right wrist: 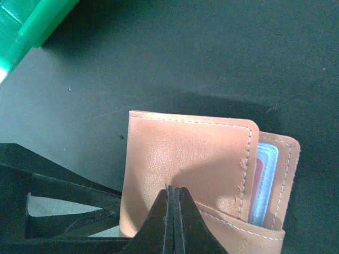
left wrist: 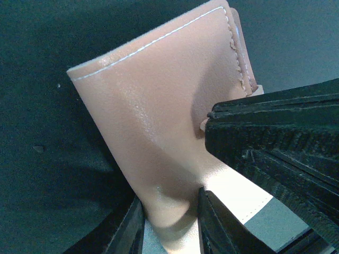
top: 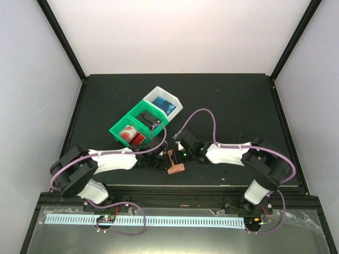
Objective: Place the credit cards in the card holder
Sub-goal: Close the card holder at the center of the board.
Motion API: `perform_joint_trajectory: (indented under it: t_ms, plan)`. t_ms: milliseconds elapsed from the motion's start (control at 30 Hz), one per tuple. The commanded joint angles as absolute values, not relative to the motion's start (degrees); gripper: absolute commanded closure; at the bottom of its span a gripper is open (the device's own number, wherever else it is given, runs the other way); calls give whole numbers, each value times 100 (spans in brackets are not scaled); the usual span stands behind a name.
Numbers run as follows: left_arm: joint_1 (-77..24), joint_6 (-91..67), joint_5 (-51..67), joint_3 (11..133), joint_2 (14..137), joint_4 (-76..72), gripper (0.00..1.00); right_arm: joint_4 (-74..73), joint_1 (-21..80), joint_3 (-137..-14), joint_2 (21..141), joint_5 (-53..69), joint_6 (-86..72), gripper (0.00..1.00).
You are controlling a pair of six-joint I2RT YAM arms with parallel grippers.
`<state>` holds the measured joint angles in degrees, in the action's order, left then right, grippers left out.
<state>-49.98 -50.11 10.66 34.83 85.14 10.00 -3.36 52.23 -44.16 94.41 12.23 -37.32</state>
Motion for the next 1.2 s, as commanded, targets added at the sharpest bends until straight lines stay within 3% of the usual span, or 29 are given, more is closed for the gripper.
perform_joint_trajectory:
  t_ms: [0, 333, 1167]
  plan:
    - [-5062, -4992, 960, 3375, 8982, 1261, 71, -988, 5515, -4065, 9900, 1983, -3758, 99]
    - [-5063, -5028, 922, 3340, 8989, 1249, 72, -777, 5529, -3582, 9292, 1731, -4086, 99]
    - [-5062, -5098, 905, 3434, 9223, 1174, 74, 510, 5713, -2285, 9643, 1927, -4654, 99]
